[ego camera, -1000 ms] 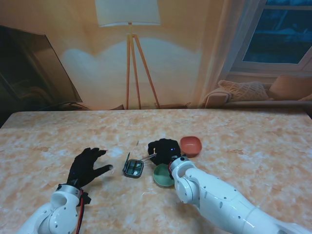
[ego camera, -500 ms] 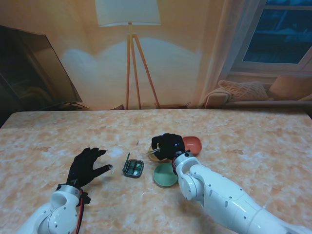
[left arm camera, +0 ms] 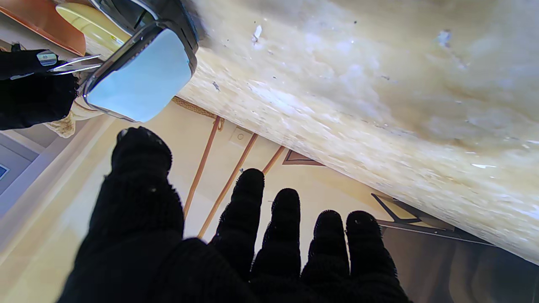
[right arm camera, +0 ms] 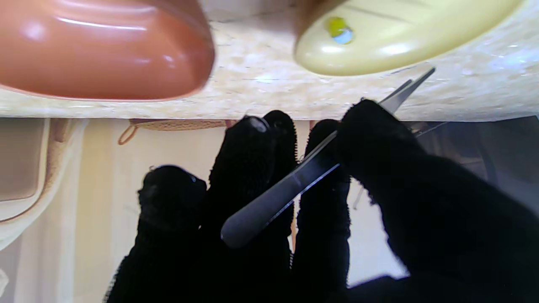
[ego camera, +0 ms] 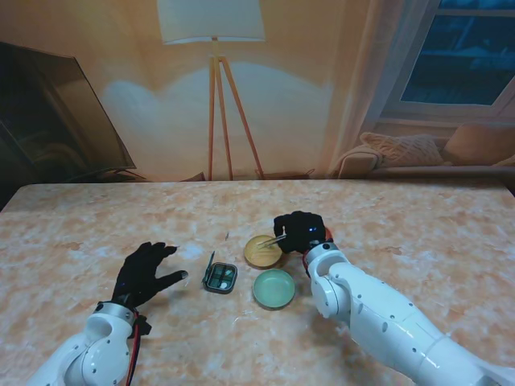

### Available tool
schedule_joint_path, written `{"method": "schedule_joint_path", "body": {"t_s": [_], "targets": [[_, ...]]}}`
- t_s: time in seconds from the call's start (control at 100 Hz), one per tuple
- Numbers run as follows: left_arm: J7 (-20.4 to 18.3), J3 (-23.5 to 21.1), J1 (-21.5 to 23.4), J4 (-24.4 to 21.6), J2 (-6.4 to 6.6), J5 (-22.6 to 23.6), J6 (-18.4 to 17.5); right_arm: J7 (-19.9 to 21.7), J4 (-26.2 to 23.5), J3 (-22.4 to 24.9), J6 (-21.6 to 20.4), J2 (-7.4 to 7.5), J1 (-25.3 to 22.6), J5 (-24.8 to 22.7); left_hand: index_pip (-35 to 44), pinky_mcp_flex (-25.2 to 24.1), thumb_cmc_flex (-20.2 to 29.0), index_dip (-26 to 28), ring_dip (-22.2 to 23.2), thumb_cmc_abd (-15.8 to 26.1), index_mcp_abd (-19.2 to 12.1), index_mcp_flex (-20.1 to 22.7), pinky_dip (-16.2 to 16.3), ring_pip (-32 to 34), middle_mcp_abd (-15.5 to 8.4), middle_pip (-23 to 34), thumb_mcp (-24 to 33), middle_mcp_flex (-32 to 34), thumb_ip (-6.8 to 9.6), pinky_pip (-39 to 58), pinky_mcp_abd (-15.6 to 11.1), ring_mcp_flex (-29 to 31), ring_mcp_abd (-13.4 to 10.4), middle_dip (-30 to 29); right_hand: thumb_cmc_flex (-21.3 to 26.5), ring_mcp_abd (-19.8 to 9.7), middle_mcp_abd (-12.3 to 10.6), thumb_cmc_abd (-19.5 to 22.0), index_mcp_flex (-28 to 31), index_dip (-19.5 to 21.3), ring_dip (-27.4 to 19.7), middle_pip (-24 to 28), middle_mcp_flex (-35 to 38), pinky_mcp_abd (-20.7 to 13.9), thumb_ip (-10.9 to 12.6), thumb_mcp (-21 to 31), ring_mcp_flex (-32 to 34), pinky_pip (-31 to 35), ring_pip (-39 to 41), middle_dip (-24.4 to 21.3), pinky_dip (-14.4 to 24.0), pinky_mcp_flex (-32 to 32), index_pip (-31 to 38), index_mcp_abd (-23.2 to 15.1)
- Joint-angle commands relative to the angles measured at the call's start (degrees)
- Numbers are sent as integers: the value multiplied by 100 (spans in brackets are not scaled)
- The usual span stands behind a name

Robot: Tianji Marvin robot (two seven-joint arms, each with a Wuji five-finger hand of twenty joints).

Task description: Refill the pill box with tweezers

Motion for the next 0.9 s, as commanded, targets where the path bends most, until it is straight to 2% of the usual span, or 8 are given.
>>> {"method": "schedule_joint_path", "body": {"t_s": [0.0, 0.55, 0.89], "targets": [[-84, 6, -2, -3, -6, 21, -15, 61, 103, -10, 46, -7, 24, 17, -91, -54, 71, -68, 22, 203, 32, 115, 82, 61, -89, 23, -103, 61, 130, -65, -226, -17, -139, 54, 237, -392, 399, 331, 239, 91, 51, 32, 122, -311, 63, 162, 16, 98, 92, -3, 22, 39, 419, -374], [-105, 16, -3, -4, -6, 3, 8, 26, 646, -305, 215, -140, 343, 185, -83, -53, 72, -69, 25, 203, 18, 115, 93, 64, -93, 30, -100, 69, 130, -46, -227, -11, -139, 57, 133, -372, 411, 280, 139, 97, 41, 16, 17, -303, 43, 135, -58, 55, 50, 18, 4, -8, 376, -324], [-122, 17, -4, -15, -10, -28, 50, 58, 769, -452, 209, -210, 417, 291, -78, -52, 57, -69, 28, 215, 1, 118, 93, 68, -97, 33, -104, 79, 130, -46, -227, -4, -140, 58, 71, -333, 427, 282, 62, 110, 34, -4, -67, -249, 37, 129, -148, 10, 21, 36, -12, -83, 337, -263]]}}
